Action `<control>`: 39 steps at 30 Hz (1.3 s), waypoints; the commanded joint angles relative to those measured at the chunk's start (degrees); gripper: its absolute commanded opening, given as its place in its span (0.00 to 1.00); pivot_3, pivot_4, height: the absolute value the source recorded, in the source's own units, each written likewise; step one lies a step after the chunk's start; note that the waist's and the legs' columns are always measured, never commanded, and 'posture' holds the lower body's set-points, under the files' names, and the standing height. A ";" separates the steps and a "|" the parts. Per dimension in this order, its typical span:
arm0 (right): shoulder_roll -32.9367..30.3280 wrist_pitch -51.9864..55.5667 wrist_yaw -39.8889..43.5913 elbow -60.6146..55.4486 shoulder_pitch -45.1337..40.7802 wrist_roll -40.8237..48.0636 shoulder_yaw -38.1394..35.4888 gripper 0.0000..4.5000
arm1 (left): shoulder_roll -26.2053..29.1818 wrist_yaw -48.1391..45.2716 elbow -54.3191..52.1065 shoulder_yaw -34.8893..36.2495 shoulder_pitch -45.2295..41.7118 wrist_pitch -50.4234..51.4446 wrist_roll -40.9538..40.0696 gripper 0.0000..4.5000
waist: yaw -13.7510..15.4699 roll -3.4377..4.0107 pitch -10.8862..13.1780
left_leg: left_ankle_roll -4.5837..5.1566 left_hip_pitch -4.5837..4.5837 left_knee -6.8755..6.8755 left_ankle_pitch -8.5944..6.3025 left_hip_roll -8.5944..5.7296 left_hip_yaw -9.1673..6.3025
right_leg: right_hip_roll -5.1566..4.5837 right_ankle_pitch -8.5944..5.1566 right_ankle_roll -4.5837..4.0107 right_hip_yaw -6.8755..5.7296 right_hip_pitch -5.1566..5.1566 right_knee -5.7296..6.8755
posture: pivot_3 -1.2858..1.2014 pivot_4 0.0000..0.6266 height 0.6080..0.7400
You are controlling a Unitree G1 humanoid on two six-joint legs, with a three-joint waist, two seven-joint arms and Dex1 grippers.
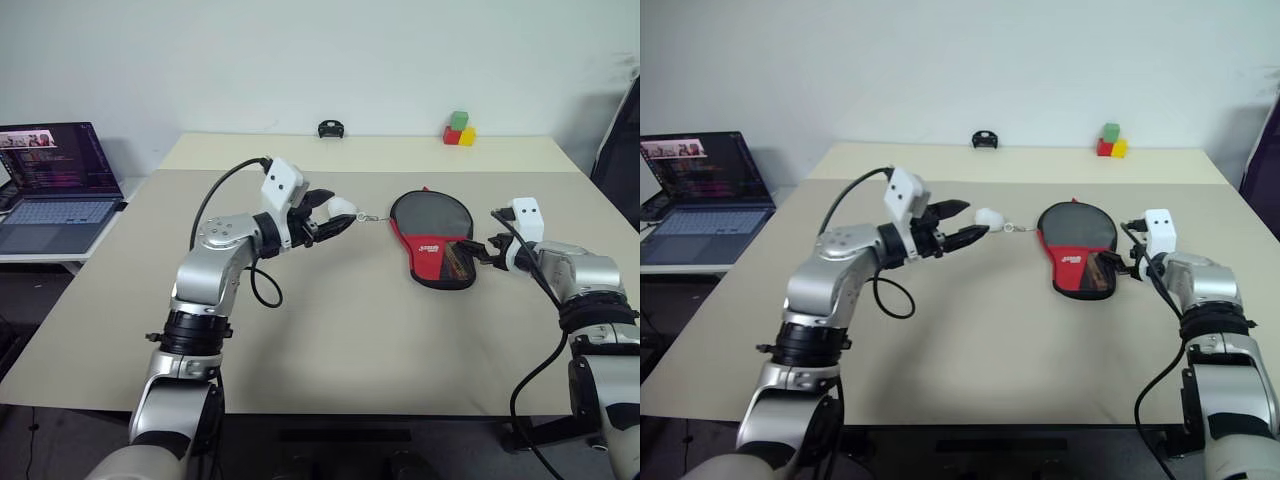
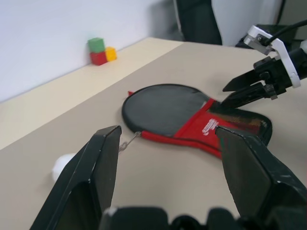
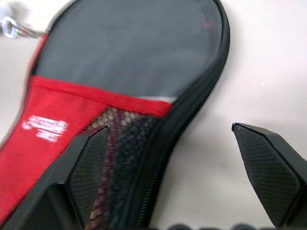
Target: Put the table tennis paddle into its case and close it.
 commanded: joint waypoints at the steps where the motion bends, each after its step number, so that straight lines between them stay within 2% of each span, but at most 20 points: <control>1: 1.00 -3.42 -0.20 4.53 -3.56 -1.16 -1.27 1.00 | 0.60 2.43 -3.49 1.69 -0.21 1.00 -1.53 0.76 | -0.03 0.00 0.00 | 0.00 0.00 0.00 0.00 0.00 0.00 | 0.00 0.00 0.00 0.00 0.00 0.00 | 0.52 0.24 1.00; 15: 4.69 -7.42 2.28 15.78 -7.21 -6.88 0.41 1.00 | 2.28 3.28 -2.83 0.77 -0.25 0.51 -2.56 0.76 | -0.32 0.02 -0.02 | -0.01 0.13 0.00 0.00 0.02 0.08 | 0.02 0.00 0.00 0.01 0.04 0.10 | 0.52 0.24 1.00; 18: 5.61 -7.41 3.01 16.21 -7.60 -7.25 0.15 0.87 | 2.68 3.15 -2.89 0.59 0.24 0.36 -2.50 0.76 | -0.57 0.01 -0.02 | -0.01 0.19 0.00 0.00 0.02 0.10 | 0.02 0.00 0.00 0.01 0.06 0.17 | 0.52 0.24 1.00; 27: 7.27 -6.52 3.20 16.56 -7.23 -8.17 -0.08 0.18 | 7.67 -3.36 -5.24 -0.27 4.22 -0.57 -4.35 0.76 | -1.42 0.01 -0.03 | 0.00 0.52 -0.03 0.00 0.03 0.25 | 0.04 0.00 -0.01 0.13 0.18 0.45 | 0.52 0.24 1.00; 30: 7.84 -5.33 3.60 15.75 -6.86 -7.98 -0.24 0.00 | 10.99 -7.07 -3.76 -0.06 6.32 -2.55 -4.02 0.76 | -1.44 0.01 -0.04 | 0.02 0.56 -0.03 -0.01 0.02 0.25 | 0.03 0.00 -0.01 0.14 0.19 0.52 | 0.52 0.24 1.00; 35: 8.81 -1.04 5.16 11.23 -5.13 -6.40 -0.98 0.00 | 16.30 -12.88 -1.73 -0.30 10.91 -4.44 -3.91 0.76 | -1.50 0.02 -0.05 | 0.04 0.62 -0.07 -0.03 0.05 0.25 | 0.05 -0.01 -0.02 0.14 0.19 0.56 | 0.52 0.24 1.00; 39: 10.22 7.07 7.07 -1.43 -0.18 -3.64 -0.17 0.00 | 17.98 -16.11 -2.68 -0.13 12.47 -3.09 -5.74 0.76 | -1.36 0.02 -0.05 | 0.09 0.56 -0.09 -0.06 0.07 0.18 | 0.04 -0.01 -0.02 0.12 0.18 0.49 | 0.52 0.24 1.00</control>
